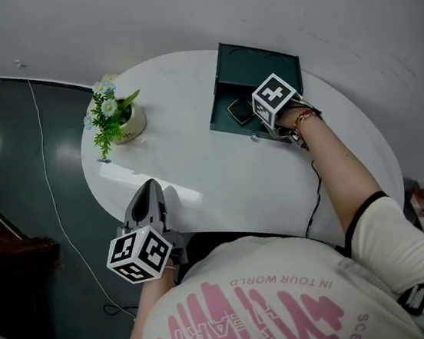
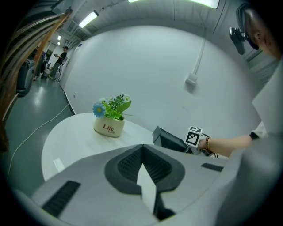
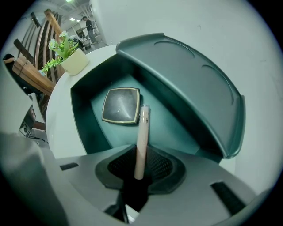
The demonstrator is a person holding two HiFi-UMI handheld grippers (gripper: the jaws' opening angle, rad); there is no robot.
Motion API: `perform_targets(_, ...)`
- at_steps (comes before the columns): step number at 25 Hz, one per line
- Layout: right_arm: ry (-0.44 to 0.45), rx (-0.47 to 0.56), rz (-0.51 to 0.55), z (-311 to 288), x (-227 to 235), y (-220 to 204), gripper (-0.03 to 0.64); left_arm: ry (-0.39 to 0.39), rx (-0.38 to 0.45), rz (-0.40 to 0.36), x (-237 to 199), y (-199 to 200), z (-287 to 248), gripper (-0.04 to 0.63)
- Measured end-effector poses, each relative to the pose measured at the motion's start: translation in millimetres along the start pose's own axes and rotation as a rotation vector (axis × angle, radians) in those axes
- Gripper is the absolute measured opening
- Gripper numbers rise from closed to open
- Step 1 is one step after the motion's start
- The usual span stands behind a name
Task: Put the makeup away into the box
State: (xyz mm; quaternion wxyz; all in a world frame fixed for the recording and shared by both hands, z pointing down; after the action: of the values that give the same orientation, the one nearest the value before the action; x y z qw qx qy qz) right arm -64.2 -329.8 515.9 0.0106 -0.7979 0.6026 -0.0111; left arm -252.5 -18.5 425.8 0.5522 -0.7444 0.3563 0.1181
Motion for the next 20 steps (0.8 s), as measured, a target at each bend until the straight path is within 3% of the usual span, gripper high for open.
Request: perform_targets(20, -0.010, 0.028, -0.063, 2, 1, -2, 0.085, -0.044, -0.040, -0.042, 11, -4, -6, 0.001)
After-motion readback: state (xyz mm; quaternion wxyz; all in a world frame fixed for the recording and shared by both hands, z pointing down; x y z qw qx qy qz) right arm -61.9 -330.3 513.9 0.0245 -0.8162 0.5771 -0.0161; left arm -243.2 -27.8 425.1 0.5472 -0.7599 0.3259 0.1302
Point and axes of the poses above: the fingertips, and each gripper's own axes: z backward along the fingers, x to its right, y out of its top, the point moved 4 cm from there along z, backward along the fingers, and after that the axes turned 6 degrees about z, right-handed, at the moved point
